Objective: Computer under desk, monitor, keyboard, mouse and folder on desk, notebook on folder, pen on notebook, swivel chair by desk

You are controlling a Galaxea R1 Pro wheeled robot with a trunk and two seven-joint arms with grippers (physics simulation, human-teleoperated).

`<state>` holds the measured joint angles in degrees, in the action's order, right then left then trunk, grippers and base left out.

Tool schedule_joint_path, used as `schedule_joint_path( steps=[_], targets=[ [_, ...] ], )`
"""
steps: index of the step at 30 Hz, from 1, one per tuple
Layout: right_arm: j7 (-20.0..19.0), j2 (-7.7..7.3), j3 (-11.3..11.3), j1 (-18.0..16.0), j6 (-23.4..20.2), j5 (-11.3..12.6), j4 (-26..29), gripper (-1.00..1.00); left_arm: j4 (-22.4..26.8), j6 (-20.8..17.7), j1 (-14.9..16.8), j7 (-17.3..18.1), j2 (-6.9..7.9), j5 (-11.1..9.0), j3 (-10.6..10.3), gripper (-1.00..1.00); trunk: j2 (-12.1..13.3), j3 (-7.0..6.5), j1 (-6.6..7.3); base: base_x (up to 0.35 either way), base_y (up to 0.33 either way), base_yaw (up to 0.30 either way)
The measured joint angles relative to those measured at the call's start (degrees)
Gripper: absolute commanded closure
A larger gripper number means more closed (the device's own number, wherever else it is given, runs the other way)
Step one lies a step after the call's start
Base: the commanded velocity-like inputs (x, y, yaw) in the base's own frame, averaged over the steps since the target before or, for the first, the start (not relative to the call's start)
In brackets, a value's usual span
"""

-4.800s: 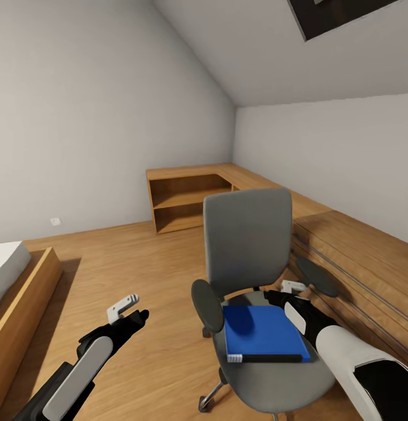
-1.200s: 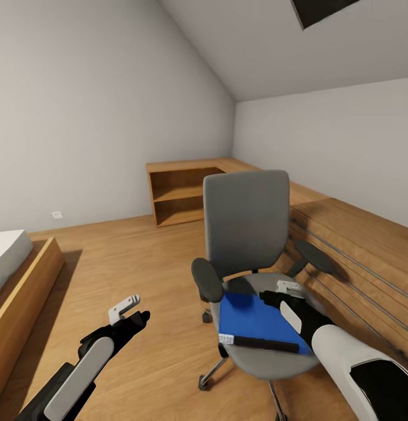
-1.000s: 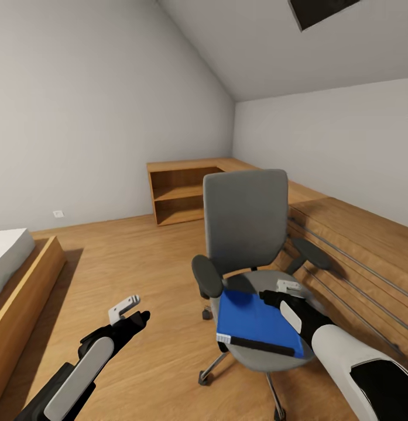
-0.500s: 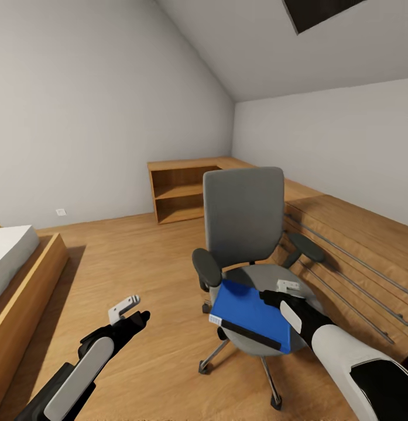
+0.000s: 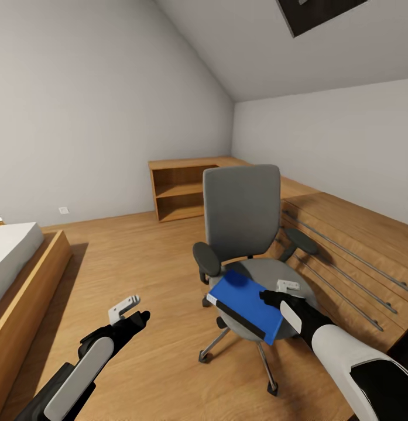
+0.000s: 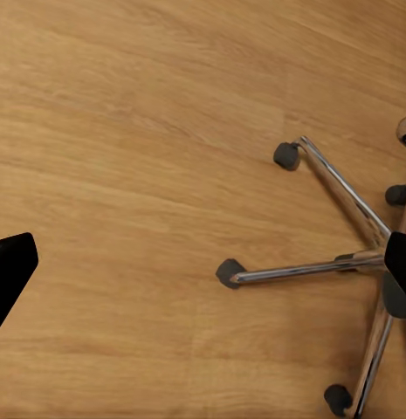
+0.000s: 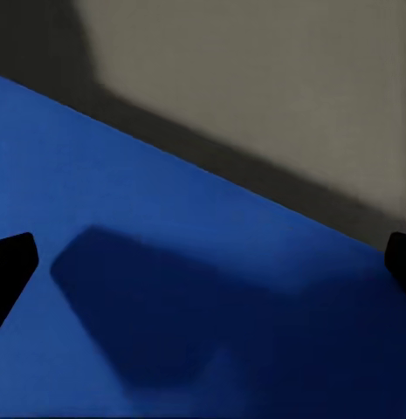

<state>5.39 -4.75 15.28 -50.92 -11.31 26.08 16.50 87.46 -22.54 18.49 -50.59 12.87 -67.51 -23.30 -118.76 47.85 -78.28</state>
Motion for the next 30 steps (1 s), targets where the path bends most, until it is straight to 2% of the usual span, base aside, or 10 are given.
schedule_joint_path(
  steps=[19, 30],
  targets=[
    [-0.03, 0.01, 0.01, 0.00, 0.07, 0.04, -0.02, -1.00, -0.08, -0.03, 0.00, 0.09, 0.00, -0.08, 0.00, -1.00, 0.00, 0.00, 0.00, -0.002, 0.000, 0.000],
    [0.05, 0.02, -0.14, 0.04, 0.25, 0.14, -0.80, -1.00, -0.08, -0.04, 0.00, 0.09, 0.00, -0.08, 0.00, -1.00, 4.40, -1.96, 2.41, 0.000, 0.000, 0.000]
  ],
)
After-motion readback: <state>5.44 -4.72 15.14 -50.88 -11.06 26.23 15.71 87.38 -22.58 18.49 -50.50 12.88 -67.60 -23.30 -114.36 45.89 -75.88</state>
